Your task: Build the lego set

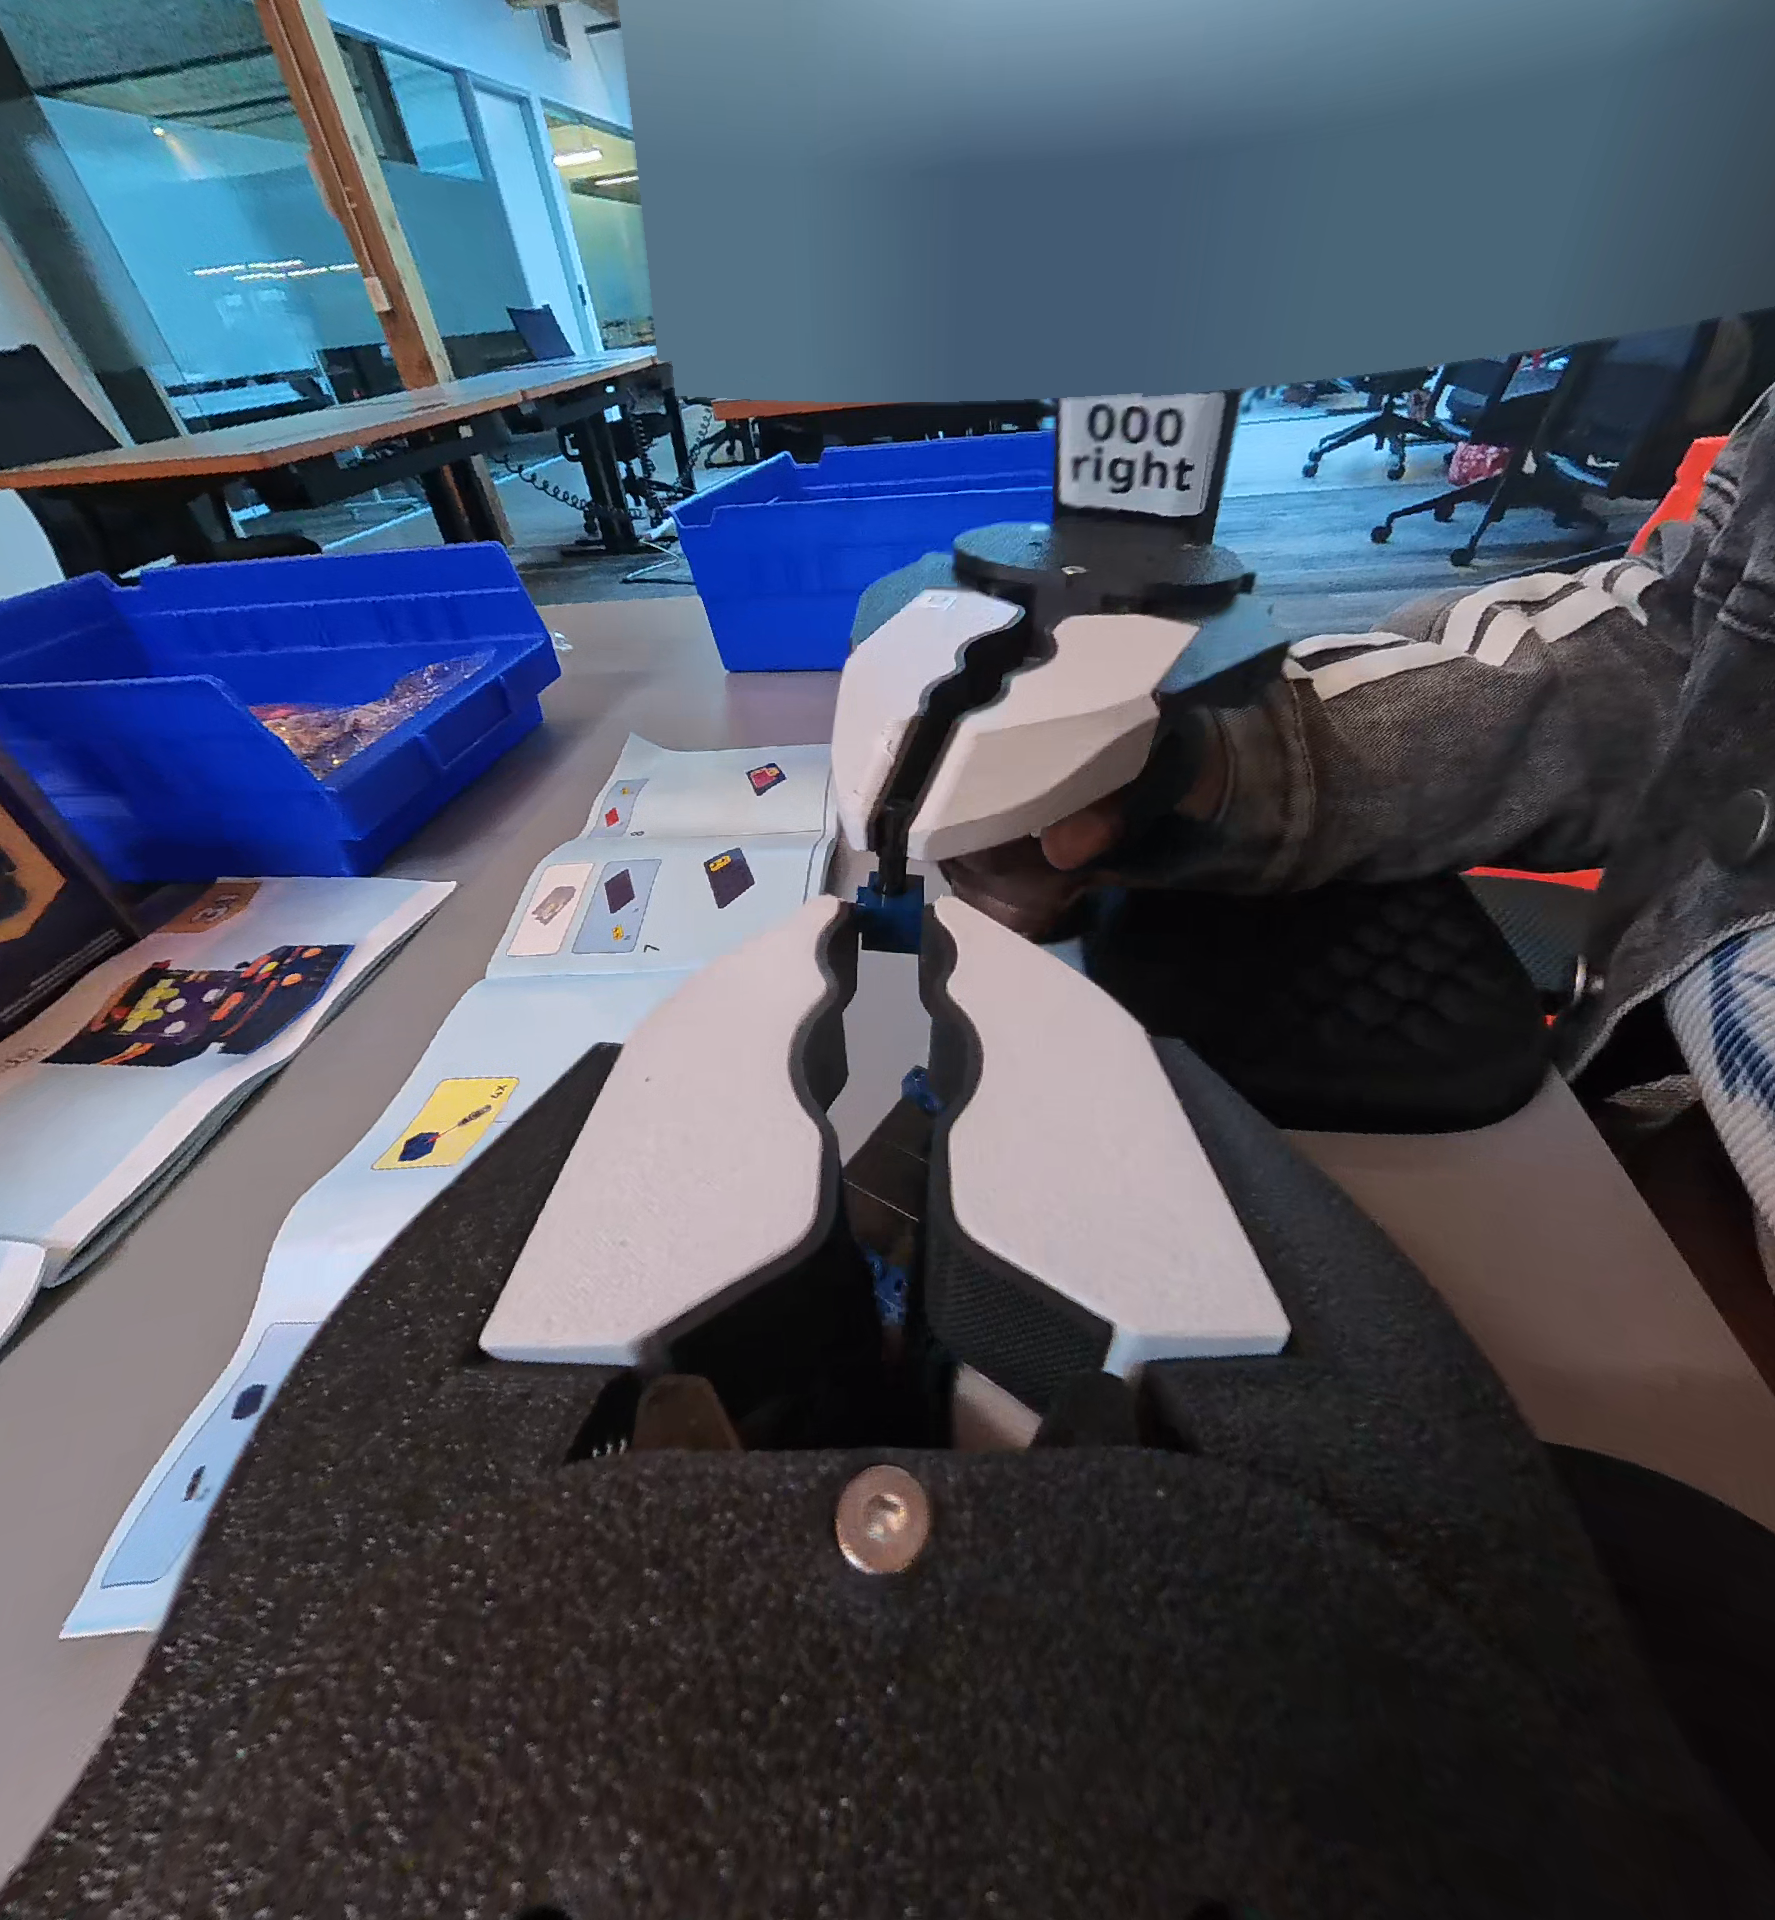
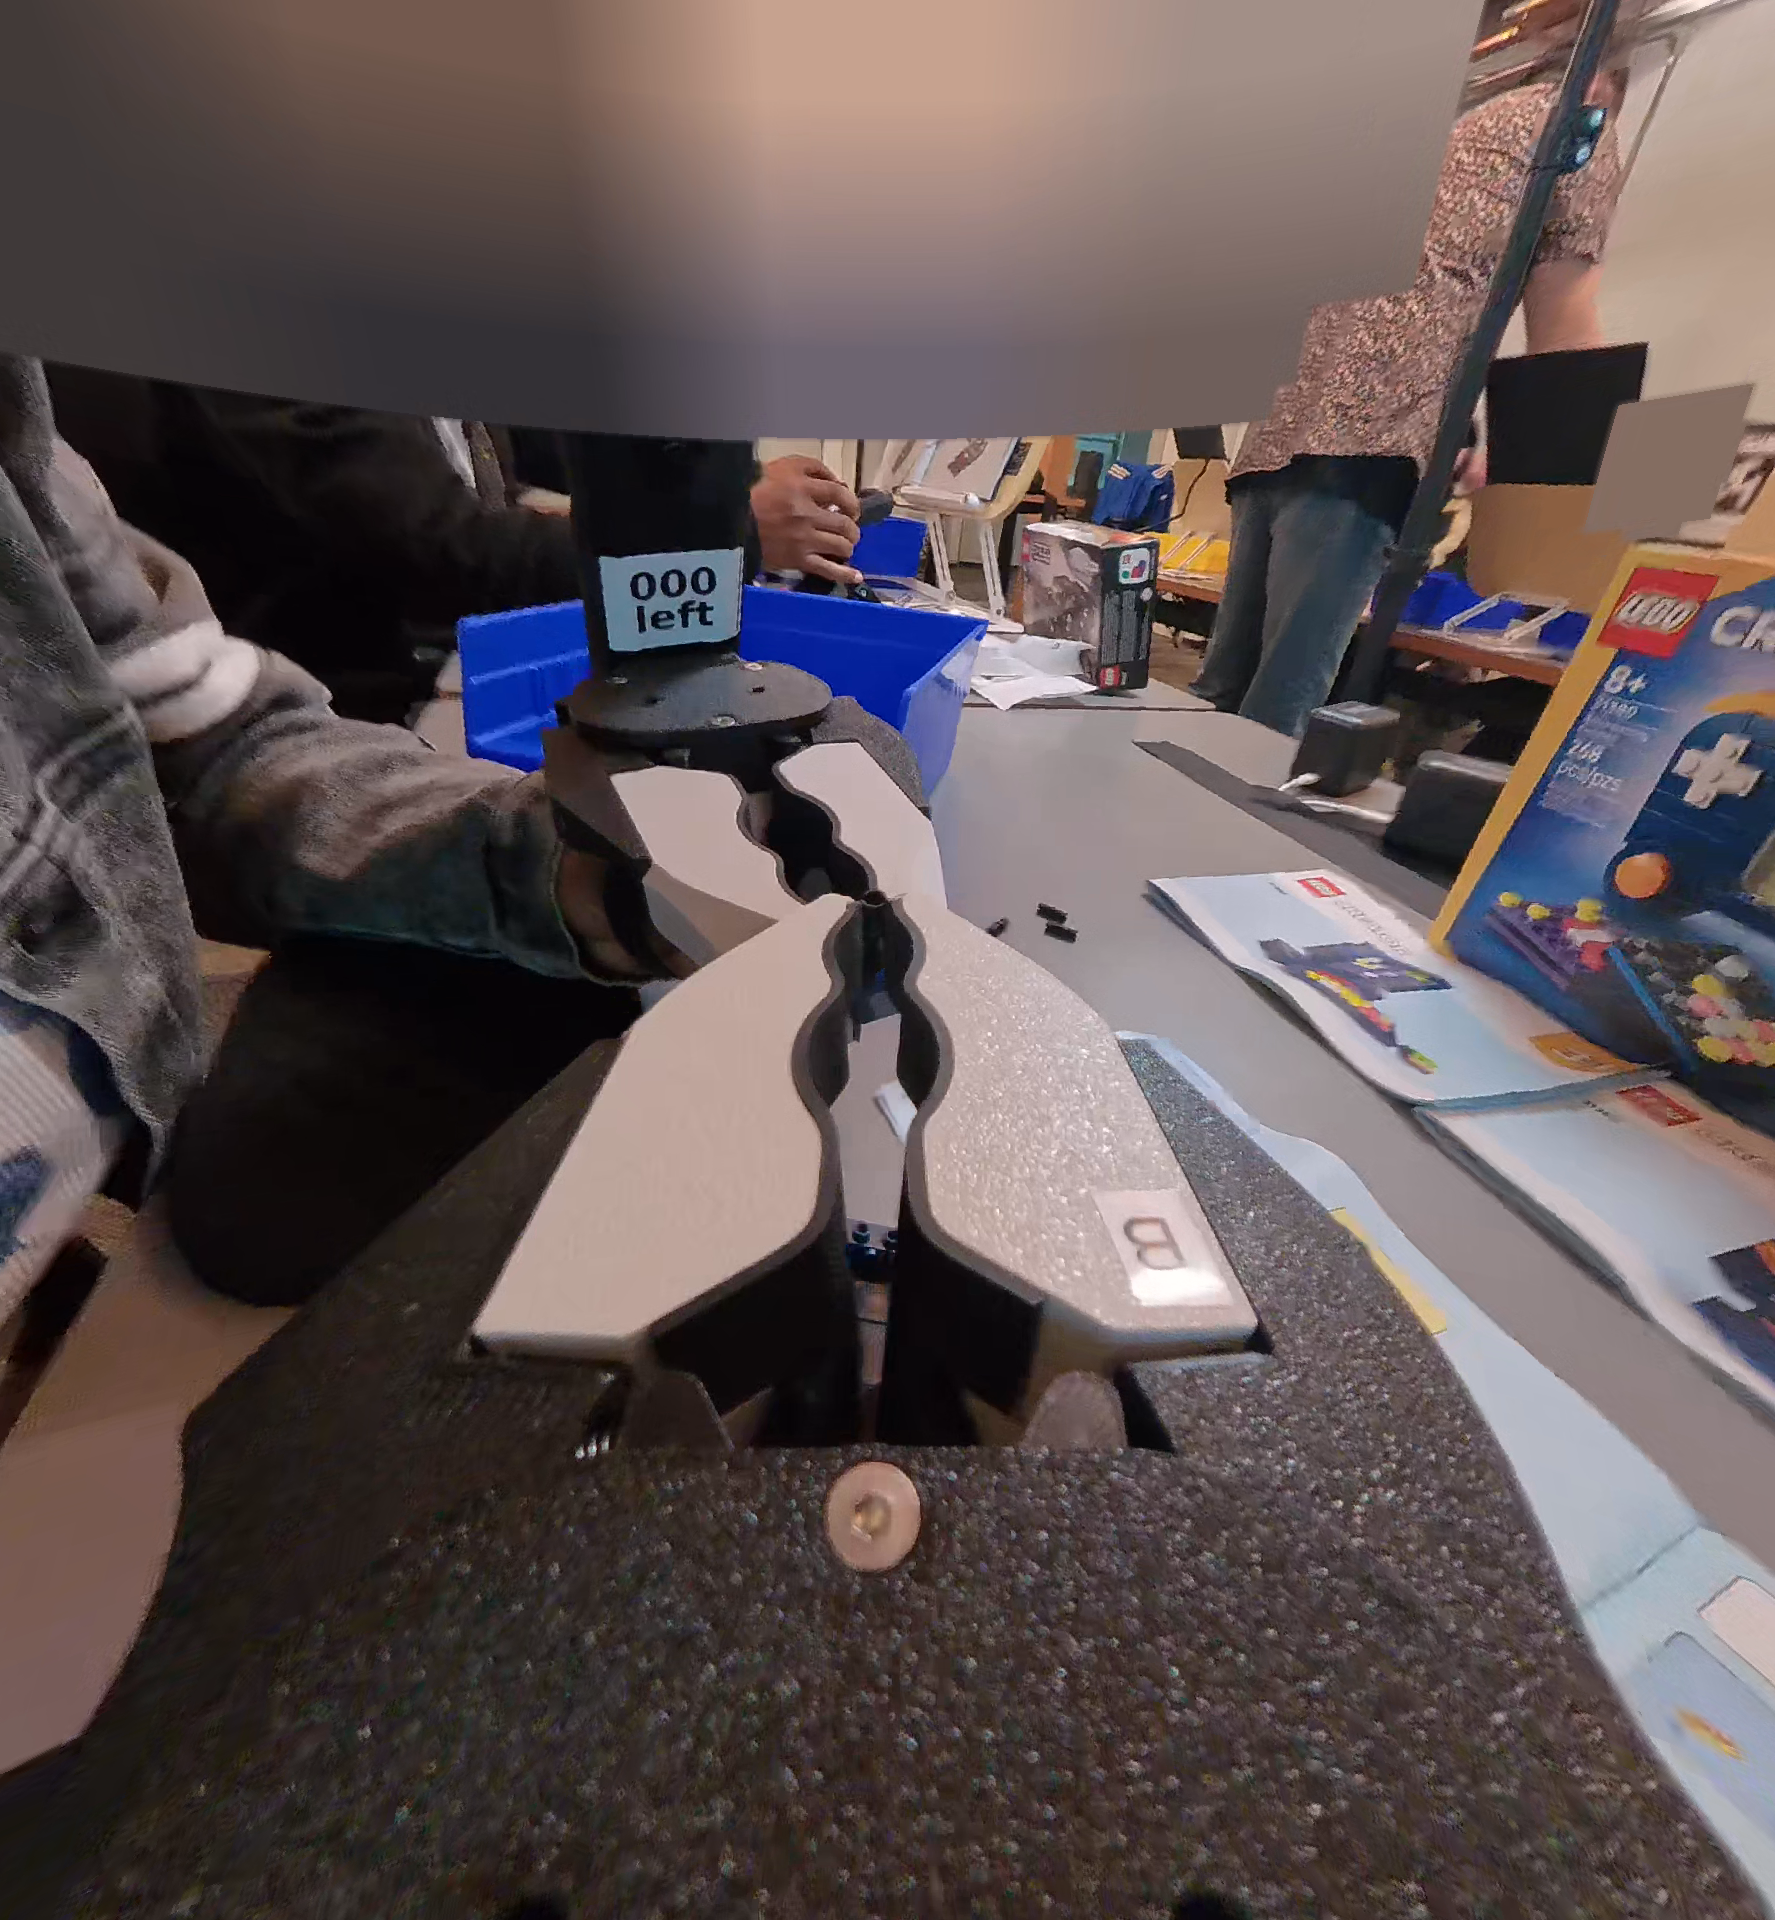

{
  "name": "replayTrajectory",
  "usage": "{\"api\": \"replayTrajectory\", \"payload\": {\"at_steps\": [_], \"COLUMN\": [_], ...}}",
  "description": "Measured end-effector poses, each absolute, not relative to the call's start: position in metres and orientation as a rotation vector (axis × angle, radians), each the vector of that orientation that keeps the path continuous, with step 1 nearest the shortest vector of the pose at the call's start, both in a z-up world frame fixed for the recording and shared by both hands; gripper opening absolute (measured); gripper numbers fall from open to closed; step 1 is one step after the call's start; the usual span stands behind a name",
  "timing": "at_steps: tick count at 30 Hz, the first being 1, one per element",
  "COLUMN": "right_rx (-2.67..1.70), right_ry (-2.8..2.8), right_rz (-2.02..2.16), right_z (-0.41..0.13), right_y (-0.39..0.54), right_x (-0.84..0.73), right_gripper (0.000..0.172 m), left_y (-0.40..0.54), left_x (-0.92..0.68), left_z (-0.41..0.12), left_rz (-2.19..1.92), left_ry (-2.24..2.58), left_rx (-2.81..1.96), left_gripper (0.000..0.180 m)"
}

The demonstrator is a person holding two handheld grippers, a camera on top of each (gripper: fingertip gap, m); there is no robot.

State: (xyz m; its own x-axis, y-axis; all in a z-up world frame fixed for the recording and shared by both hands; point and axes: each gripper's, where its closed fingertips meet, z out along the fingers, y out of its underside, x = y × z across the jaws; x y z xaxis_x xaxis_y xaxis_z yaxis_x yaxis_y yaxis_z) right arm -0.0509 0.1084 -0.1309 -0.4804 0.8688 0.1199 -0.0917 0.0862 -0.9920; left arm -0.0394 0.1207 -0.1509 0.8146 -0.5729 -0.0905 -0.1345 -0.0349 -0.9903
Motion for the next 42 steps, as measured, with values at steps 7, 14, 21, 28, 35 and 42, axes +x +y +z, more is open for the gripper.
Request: {"api": "replayTrajectory", "payload": {"at_steps": [7,14,21,28,35,42], "right_rx": [-0.748,-0.934,-0.976,-0.929,-0.864,-0.91], "right_ry": [-1.553,-1.38,-1.339,-1.323,-1.361,-1.337], "right_rz": [1.402,1.778,1.633,1.473,1.335,1.555], "right_z": [-0.129,-0.122,-0.125,-0.124,-0.125,-0.122], "right_y": [0.108,0.112,0.116,0.116,0.113,0.113], "right_x": [-0.051,-0.055,-0.062,-0.066,-0.065,-0.063], "right_gripper": [0.004,0.004,0.004,0.005,0.005,0.005], "left_y": [0.121,0.123,0.127,0.128,0.127,0.126], "left_x": [-0.04,-0.045,-0.055,-0.061,-0.059,-0.055], "left_z": [-0.149,-0.142,-0.143,-0.142,-0.142,-0.141], "left_rz": [-0.382,-0.337,-0.105,-0.006,0.007,0.005], "left_ry": [0.552,0.517,0.509,0.483,0.506,0.54], "left_rx": [-1.576,-1.547,-1.56,-1.543,-1.533,-1.512], "left_gripper": [0.01,0.01,0.011,0.011,0.01,0.011]}}
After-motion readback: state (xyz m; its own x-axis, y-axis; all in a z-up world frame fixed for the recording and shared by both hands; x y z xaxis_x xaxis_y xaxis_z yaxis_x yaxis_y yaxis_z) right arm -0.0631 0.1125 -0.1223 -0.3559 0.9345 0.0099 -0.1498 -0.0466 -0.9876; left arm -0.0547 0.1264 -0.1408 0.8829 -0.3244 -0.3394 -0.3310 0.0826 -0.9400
